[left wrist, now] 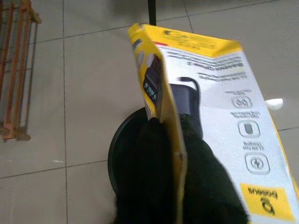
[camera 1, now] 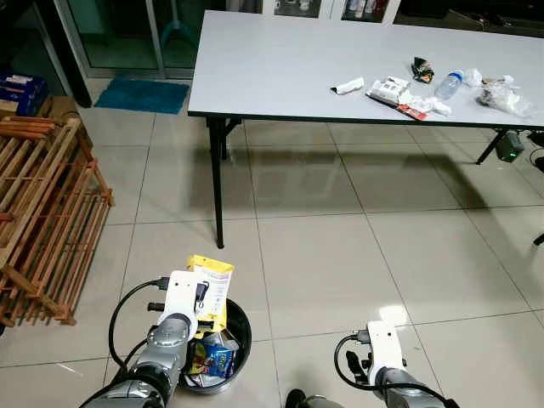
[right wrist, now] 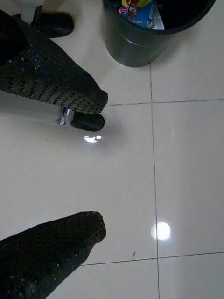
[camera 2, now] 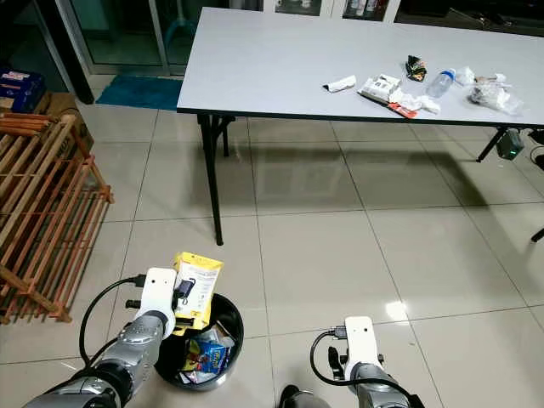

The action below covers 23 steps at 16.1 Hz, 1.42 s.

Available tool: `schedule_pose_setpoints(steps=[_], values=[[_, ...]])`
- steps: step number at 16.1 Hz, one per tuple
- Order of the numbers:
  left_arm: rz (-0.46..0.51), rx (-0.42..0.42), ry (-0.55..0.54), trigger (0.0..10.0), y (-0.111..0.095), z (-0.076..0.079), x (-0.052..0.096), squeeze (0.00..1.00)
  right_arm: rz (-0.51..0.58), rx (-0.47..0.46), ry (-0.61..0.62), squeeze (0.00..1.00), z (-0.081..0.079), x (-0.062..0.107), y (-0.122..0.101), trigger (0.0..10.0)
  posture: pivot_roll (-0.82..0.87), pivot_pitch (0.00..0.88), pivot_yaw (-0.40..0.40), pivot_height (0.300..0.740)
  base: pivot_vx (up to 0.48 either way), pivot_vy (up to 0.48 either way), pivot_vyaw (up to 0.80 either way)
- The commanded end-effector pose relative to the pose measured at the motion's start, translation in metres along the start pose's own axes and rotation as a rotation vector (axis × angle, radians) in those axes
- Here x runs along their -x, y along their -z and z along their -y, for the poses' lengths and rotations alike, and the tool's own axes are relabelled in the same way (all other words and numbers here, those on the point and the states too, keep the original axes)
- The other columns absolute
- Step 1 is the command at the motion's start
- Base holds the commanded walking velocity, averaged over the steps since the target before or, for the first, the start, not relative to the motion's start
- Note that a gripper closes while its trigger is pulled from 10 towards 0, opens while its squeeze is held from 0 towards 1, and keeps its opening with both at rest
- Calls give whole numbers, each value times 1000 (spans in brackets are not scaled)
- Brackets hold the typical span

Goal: Picking trash to rubbish bin

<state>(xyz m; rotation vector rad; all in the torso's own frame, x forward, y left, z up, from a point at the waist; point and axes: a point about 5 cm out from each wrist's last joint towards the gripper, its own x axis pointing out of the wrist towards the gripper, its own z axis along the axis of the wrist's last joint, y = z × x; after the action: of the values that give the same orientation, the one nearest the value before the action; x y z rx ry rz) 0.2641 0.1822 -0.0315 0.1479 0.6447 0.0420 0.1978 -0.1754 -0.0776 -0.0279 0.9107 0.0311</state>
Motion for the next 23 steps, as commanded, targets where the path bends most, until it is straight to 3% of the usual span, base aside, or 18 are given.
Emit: schedule_pose_setpoints(steps=[1,9,10,13,16,18,23], values=[[-17,-3,15,10000,7,2,2,1000,-12,-4,15,0,4,1,2,10000,43,88,-70,740,0,0,0],[-18,-1,18,10000,9,3,3,1000,-11,-2,16,0,4,1,2,10000,42,87,-69,740,0,0,0],[-16,-9,16,10000,9,3,2,0,-10,-3,15,0,4,1,2,10000,44,88,-70,740,0,0,0],[-22,-14,0,10000,11,0,3,0,-5,-6,15,0,4,0,1,10000,44,88,-70,740,0,0,0],[-58,-36,2,10000,25,0,7,0,6,-15,15,0,4,0,0,10000,41,85,-65,740,0,0,0],[-116,-18,-13,10000,46,-1,15,0,10,-15,16,0,4,0,-1,10000,39,84,-65,740,0,0,0],[-137,-26,-20,10000,52,-2,17,0,17,-15,14,0,4,0,-2,10000,40,78,-67,740,0,0,0]])
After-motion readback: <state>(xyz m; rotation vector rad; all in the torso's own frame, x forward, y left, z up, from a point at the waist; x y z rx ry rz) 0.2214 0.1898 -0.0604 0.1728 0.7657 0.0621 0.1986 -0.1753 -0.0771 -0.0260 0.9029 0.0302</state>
